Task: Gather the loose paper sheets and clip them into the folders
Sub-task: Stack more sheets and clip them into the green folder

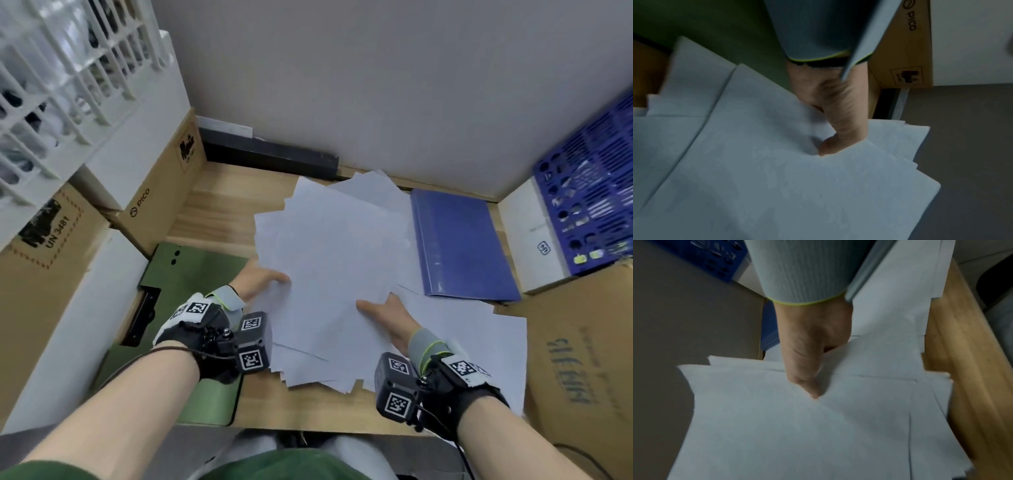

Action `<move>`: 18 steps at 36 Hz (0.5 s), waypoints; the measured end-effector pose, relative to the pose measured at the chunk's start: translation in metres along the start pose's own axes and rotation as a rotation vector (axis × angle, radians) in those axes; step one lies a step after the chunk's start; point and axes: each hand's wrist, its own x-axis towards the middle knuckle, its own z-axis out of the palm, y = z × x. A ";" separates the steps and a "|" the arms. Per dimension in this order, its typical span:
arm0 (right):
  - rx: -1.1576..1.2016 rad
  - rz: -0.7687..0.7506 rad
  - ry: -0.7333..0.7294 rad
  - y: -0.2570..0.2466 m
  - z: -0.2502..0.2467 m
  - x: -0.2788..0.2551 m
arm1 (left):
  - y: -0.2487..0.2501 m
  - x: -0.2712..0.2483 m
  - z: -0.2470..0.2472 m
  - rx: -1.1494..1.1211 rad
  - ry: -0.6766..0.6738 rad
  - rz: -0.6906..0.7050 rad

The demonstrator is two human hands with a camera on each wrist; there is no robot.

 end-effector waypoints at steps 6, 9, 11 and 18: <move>0.163 -0.130 0.149 -0.022 -0.007 -0.003 | 0.037 -0.003 0.020 -0.066 -0.030 0.152; 0.271 -0.195 0.177 -0.046 -0.008 0.000 | 0.069 -0.007 0.027 -0.117 -0.025 0.296; 0.319 -0.240 0.187 -0.064 -0.009 -0.003 | 0.091 -0.013 0.031 -0.129 -0.061 0.401; 0.163 -0.299 0.129 -0.063 -0.013 -0.018 | 0.075 -0.012 0.020 -0.022 -0.030 0.419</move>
